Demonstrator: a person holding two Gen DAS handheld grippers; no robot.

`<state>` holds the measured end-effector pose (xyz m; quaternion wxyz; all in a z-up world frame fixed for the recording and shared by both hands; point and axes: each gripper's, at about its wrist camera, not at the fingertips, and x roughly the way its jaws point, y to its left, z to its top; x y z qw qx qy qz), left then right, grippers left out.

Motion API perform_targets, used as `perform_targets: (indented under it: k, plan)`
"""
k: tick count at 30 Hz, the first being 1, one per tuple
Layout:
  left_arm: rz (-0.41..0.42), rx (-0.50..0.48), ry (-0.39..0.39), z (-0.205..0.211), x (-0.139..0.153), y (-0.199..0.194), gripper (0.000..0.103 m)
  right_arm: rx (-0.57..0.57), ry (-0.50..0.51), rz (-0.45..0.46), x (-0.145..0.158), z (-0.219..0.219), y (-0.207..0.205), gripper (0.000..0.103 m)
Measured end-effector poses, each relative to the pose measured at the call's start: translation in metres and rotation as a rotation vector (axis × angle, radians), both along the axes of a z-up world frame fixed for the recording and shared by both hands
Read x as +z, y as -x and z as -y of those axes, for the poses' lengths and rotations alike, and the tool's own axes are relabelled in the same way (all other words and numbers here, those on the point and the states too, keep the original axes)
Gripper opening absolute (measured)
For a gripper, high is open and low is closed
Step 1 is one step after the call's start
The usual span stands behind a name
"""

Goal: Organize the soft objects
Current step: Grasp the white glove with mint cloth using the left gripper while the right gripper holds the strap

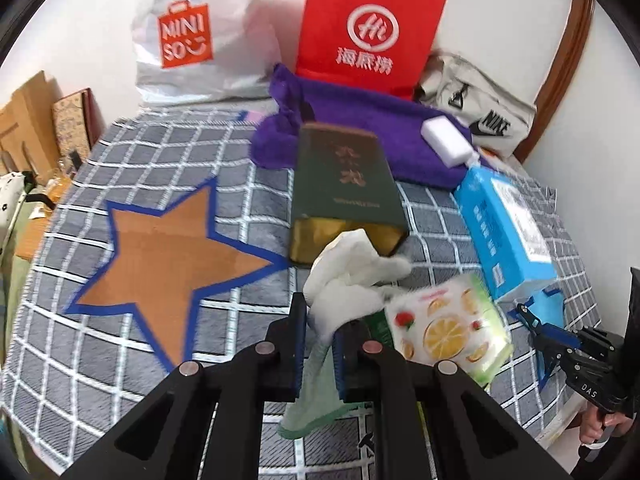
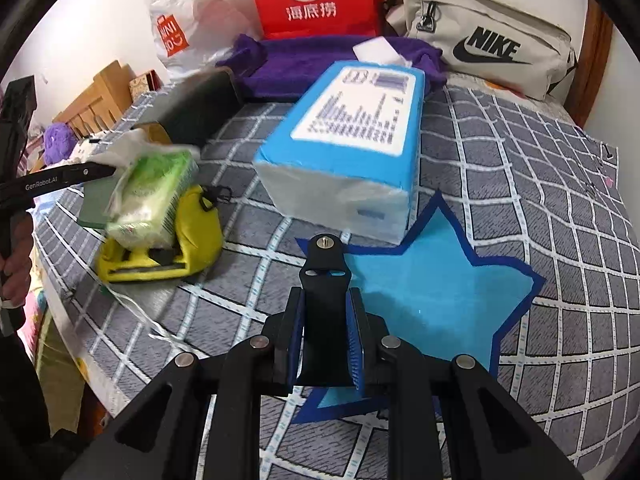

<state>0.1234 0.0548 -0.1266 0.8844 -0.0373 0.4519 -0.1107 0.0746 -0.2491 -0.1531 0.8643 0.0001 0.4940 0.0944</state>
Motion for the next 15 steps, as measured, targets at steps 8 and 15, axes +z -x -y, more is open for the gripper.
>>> perform_targets:
  k: [8, 15]
  plan:
    - [0.064, 0.041, 0.015, -0.01, 0.032, 0.007, 0.012, 0.028, -0.025, 0.069, 0.032, -0.009, 0.008, 0.021]
    - [0.095, 0.064, 0.022, -0.011, 0.053, 0.007, 0.012, 0.036, -0.034, 0.117, 0.057, -0.012, 0.005, 0.021]
